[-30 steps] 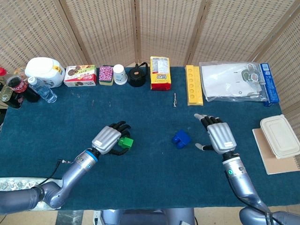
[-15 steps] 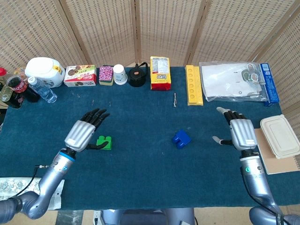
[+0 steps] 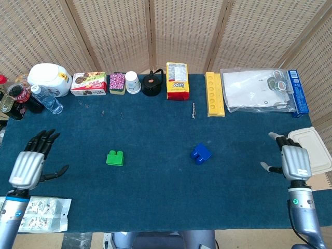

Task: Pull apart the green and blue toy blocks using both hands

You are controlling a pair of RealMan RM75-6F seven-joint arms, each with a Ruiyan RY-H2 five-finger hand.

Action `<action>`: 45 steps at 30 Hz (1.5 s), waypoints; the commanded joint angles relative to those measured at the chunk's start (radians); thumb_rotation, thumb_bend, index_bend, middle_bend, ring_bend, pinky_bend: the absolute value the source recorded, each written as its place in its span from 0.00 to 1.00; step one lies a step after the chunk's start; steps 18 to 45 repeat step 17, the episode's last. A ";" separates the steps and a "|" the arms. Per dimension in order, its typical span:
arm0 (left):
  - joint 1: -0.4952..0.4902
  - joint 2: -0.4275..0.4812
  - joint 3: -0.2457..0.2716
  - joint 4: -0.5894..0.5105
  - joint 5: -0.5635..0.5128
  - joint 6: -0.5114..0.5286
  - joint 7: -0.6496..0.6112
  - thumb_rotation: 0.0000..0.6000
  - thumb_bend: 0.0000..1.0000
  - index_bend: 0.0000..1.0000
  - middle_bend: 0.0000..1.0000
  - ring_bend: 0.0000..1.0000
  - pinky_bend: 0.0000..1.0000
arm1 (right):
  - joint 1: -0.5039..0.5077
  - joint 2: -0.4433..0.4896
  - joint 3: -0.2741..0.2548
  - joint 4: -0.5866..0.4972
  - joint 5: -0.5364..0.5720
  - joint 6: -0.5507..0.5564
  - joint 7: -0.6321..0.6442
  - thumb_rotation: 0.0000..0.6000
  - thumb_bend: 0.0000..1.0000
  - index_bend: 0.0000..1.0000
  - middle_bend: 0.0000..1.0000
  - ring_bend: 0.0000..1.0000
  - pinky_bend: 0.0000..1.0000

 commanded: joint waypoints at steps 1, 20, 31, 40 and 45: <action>0.072 0.032 0.024 0.027 0.009 0.066 -0.051 0.67 0.26 0.11 0.08 0.00 0.15 | -0.056 0.009 -0.027 0.003 -0.029 0.065 0.021 0.87 0.17 0.23 0.30 0.30 0.32; 0.180 0.034 -0.005 0.083 0.009 0.100 -0.197 0.67 0.26 0.16 0.08 0.00 0.15 | -0.198 0.008 -0.068 0.007 -0.185 0.248 0.076 0.87 0.17 0.26 0.33 0.30 0.32; 0.180 0.034 -0.005 0.083 0.009 0.100 -0.197 0.67 0.26 0.16 0.08 0.00 0.15 | -0.198 0.008 -0.068 0.007 -0.185 0.248 0.076 0.87 0.17 0.26 0.33 0.30 0.32; 0.180 0.034 -0.005 0.083 0.009 0.100 -0.197 0.67 0.26 0.16 0.08 0.00 0.15 | -0.198 0.008 -0.068 0.007 -0.185 0.248 0.076 0.87 0.17 0.26 0.33 0.30 0.32; 0.180 0.034 -0.005 0.083 0.009 0.100 -0.197 0.67 0.26 0.16 0.08 0.00 0.15 | -0.198 0.008 -0.068 0.007 -0.185 0.248 0.076 0.87 0.17 0.26 0.33 0.30 0.32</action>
